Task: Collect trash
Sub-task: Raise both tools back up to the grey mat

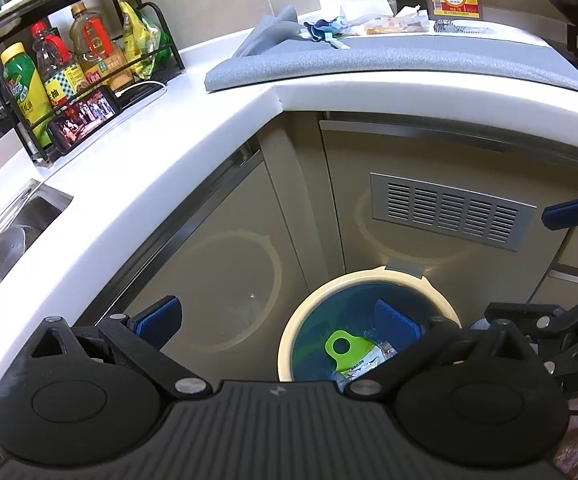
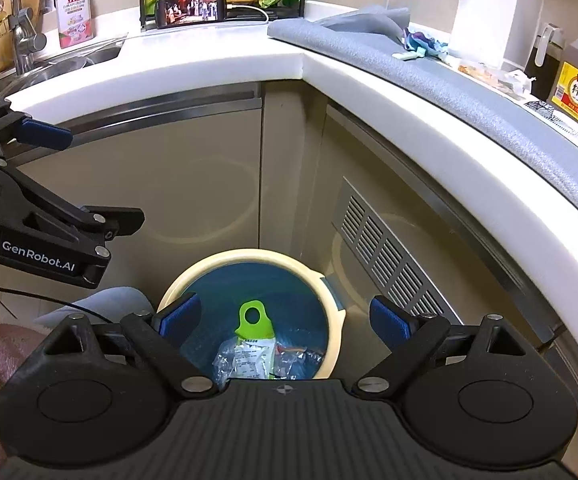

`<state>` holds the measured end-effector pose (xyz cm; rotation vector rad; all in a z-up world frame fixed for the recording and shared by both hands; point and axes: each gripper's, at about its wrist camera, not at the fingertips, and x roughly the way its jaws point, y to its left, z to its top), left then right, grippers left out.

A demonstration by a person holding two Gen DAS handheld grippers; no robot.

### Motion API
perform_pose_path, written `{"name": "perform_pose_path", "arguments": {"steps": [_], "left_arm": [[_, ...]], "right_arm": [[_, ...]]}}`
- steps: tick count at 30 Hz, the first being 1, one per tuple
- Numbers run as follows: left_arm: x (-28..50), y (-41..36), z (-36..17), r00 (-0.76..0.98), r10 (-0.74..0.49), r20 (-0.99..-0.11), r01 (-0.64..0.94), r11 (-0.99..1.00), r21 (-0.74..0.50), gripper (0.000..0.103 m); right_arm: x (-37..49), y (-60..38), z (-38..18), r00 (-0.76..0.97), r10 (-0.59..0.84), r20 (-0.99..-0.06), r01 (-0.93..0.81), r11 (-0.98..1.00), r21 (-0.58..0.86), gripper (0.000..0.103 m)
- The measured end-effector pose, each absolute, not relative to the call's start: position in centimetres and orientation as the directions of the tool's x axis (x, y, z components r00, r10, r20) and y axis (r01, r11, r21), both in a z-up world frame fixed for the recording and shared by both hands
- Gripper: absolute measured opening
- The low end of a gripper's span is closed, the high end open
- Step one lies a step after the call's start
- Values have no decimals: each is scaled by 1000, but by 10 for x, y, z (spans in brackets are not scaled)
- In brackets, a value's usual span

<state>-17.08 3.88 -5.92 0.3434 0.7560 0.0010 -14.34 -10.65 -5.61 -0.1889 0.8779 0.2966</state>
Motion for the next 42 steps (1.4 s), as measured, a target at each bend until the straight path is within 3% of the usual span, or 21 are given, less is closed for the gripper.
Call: {"name": "perform_pose_path", "arguments": {"steps": [9,22,32,42], "left_arm": [[-162,40,-50,727,108,-678,126,950,287,103],[-137,54,-6,762,136,-633,61,958,279,103],[-114,50,7,772,136,-621,69,953,294,103],[-63,25,18,774,128,-621,100,942,319,103]], "right_arm": [[-136,-112,-45,619,191,-762,-314,949,-16,93],[-86,-142,-2,725,215,-655,-243,969,50,93],[-18,-193,3,795,140,-590,-71,988,139,100],[87,-261,-29,782,80,-618,223,890,398,101]]}}
